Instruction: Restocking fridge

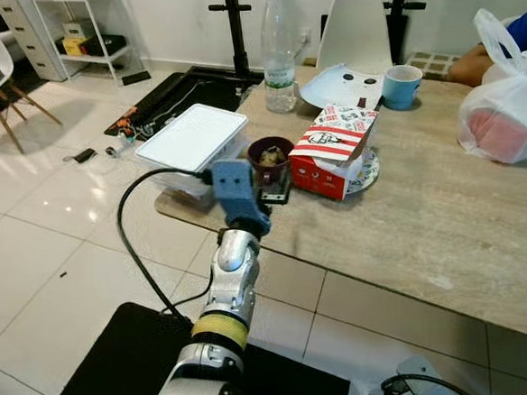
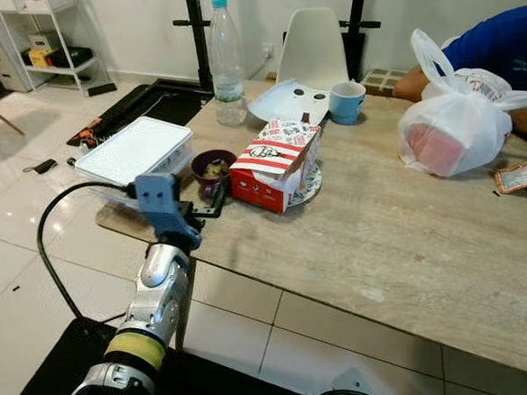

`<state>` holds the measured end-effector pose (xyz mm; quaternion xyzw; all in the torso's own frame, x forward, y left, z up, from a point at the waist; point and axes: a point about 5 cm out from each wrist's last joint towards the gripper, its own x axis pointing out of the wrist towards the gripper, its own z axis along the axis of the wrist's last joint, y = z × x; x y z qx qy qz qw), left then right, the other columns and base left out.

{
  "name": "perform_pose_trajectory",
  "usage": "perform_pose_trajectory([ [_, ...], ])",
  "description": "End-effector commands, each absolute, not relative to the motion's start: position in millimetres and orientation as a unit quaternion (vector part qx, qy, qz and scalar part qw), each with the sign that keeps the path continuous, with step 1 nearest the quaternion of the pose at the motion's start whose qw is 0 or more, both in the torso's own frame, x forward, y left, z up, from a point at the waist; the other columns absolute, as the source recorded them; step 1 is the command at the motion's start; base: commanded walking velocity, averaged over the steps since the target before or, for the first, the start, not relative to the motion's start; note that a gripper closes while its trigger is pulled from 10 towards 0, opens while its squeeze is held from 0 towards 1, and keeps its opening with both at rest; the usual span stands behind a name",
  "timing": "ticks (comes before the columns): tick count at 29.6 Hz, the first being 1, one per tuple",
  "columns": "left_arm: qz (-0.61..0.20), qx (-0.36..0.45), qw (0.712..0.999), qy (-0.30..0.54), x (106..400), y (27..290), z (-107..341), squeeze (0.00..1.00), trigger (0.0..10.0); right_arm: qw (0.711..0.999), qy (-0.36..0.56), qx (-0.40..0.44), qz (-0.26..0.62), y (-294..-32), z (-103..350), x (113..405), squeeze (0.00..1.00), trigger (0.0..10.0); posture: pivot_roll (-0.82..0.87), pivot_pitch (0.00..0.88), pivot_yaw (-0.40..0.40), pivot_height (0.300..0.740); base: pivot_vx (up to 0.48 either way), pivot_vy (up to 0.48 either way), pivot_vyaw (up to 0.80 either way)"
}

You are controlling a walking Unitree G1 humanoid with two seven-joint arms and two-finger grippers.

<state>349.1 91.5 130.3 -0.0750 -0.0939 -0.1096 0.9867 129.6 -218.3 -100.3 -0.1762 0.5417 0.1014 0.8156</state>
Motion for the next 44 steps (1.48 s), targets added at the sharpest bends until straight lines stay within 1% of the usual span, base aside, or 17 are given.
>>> perform_pose_trajectory([
  [1, -0.105, -0.073, 0.989, -0.071, 353, 99, 125, 0.00, 10.0, 0.811, 0.545, -0.182, 0.109, -218, -101, 126, 0.00, 10.0, -0.11, 0.064, 0.024, 0.740, 0.000, 0.000, 0.00],
  [3, -0.106, -0.086, 0.989, -0.064, 354, 101, 123, 0.00, 10.0, 0.811, 0.545, -0.182, 0.109, -219, -101, 125, 0.00, 10.0, -0.11, 0.065, 0.025, 0.740, 0.000, -0.435, 0.00],
  [4, -0.118, -0.088, 0.988, -0.054, 355, 99, 121, 0.00, 10.0, 0.809, 0.547, -0.183, 0.109, -220, -102, 123, 0.00, 10.0, -0.12, 0.073, 0.026, 0.740, 0.000, -0.480, 0.00],
  [10, -0.138, -0.104, 0.983, -0.057, 355, 91, 124, 0.00, 10.0, 0.808, 0.549, -0.184, 0.109, -222, -102, 121, 0.00, 10.0, -0.13, 0.078, 0.025, 0.740, 0.000, -0.480, 0.00],
  [14, -0.150, -0.114, 0.980, -0.063, 353, 82, 124, 0.00, 10.0, 0.806, 0.551, -0.185, 0.111, -222, -103, 118, 0.00, 10.0, -0.13, 0.079, 0.022, 0.740, 0.000, 0.000, 0.00],
  [19, -0.148, -0.103, 0.982, -0.060, 351, 81, 119, 0.00, 10.0, 0.806, 0.551, -0.186, 0.112, -222, -103, 118, 0.00, 10.0, -0.13, 0.082, 0.020, 0.740, 0.000, 0.000, 0.00],
  [24, -0.121, -0.098, 0.986, -0.053, 351, 91, 114, 0.00, 10.0, 0.804, 0.553, -0.188, 0.114, -224, -103, 116, 0.00, 10.0, -0.13, 0.093, 0.016, 0.740, 0.000, 0.000, 0.00],
  [26, -0.084, -0.086, 0.992, -0.050, 354, 108, 113, 0.00, 10.0, 0.803, 0.553, -0.189, 0.114, -226, -103, 115, 0.00, 10.0, -0.13, 0.106, 0.016, 0.740, 0.000, 0.000, 0.00],
  [29, -0.080, -0.083, 0.992, -0.051, 355, 111, 114, 0.00, 10.0, 0.803, 0.553, -0.189, 0.114, -226, -103, 115, 0.00, 10.0, -0.13, 0.109, 0.016, 0.740, 0.000, 0.000, 0.00],
  [31, -0.064, -0.052, 0.994, -0.068, 356, 115, 119, 0.00, 10.0, 0.802, 0.555, -0.190, 0.114, -227, -103, 113, 0.00, 10.0, -0.14, 0.121, 0.018, 0.740, 0.000, 0.000, 0.00],
  [36, -0.060, -0.037, 0.994, -0.089, 355, 114, 125, 0.00, 10.0, 0.801, 0.556, -0.189, 0.115, -227, -104, 111, 0.00, 10.0, -0.14, 0.124, 0.017, 0.740, 0.000, 0.000, 0.00],
  [38, -0.073, -0.032, 0.991, -0.109, 353, 108, 132, 0.00, 10.0, 0.800, 0.558, -0.189, 0.116, -227, -104, 109, 0.00, 10.0, -0.14, 0.129, 0.016, 0.740, 0.000, 0.000, 0.00],
  [40, -0.124, -0.040, 0.982, -0.136, 349, 93, 142, 0.00, 10.0, 0.799, 0.559, -0.189, 0.117, -226, -105, 108, 0.00, 10.0, -0.14, 0.129, 0.016, 0.740, 0.000, 0.000, 0.00],
  [43, -0.142, -0.042, 0.978, -0.146, 347, 87, 145, 0.00, 10.0, 0.799, 0.559, -0.189, 0.118, -226, -105, 108, 0.00, 10.0, -0.13, 0.131, 0.015, 0.740, 0.000, 0.000, 0.00],
  [44, -0.162, -0.038, 0.973, -0.162, 343, 78, 150, 0.00, 10.0, 0.799, 0.558, -0.190, 0.119, -225, -105, 108, 0.00, 10.0, -0.13, 0.131, 0.016, 0.740, 0.000, 0.000, 0.00],
])
